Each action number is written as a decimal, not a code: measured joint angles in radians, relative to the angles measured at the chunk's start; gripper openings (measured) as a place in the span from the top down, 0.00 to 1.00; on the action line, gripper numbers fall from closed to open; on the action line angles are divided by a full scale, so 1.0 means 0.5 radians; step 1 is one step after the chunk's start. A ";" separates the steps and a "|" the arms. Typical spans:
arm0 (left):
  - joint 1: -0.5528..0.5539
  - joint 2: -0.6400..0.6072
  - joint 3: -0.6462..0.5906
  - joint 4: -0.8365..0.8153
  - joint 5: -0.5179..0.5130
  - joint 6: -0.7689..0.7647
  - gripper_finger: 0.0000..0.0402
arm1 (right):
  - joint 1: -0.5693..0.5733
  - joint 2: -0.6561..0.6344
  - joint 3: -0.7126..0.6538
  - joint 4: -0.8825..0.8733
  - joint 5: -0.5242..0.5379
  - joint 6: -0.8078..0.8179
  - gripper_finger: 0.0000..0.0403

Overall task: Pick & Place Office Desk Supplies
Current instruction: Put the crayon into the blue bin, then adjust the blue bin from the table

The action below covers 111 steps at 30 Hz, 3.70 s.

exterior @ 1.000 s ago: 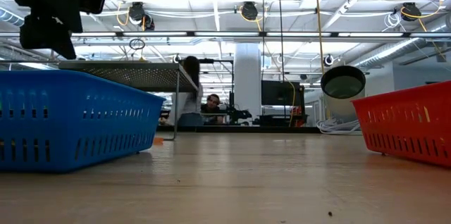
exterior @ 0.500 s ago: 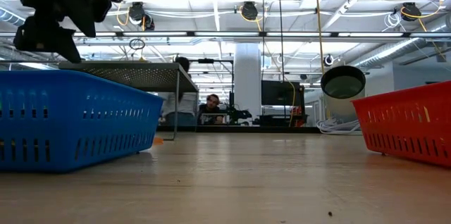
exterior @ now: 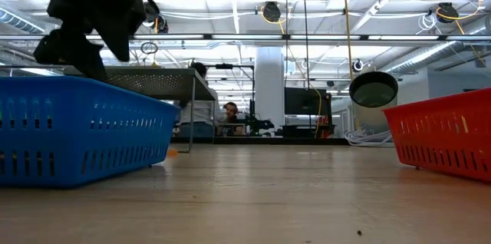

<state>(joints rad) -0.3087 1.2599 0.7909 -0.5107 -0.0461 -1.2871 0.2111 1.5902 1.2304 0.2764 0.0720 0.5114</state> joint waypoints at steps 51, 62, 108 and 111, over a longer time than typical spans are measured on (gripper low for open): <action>0.055 0.445 -0.001 -0.173 -0.081 -0.639 0.41 | 0.001 -0.002 0.000 0.007 -0.281 0.016 0.55; 0.053 0.640 0.008 -0.128 -0.074 -0.714 0.41 | 0.005 -0.002 0.000 0.022 -0.365 0.052 0.55; 0.055 0.106 -0.001 0.069 -0.073 -0.104 0.96 | 0.023 -0.002 0.000 0.004 -0.356 0.053 0.55; 0.055 0.093 0.000 0.048 -0.068 -0.113 0.98 | 0.023 -0.002 0.001 0.004 -0.353 0.053 0.55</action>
<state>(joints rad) -0.2810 1.3062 0.7910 -0.4868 -0.0802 -1.3435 0.2226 1.5894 1.2308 0.2783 -0.1044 0.5381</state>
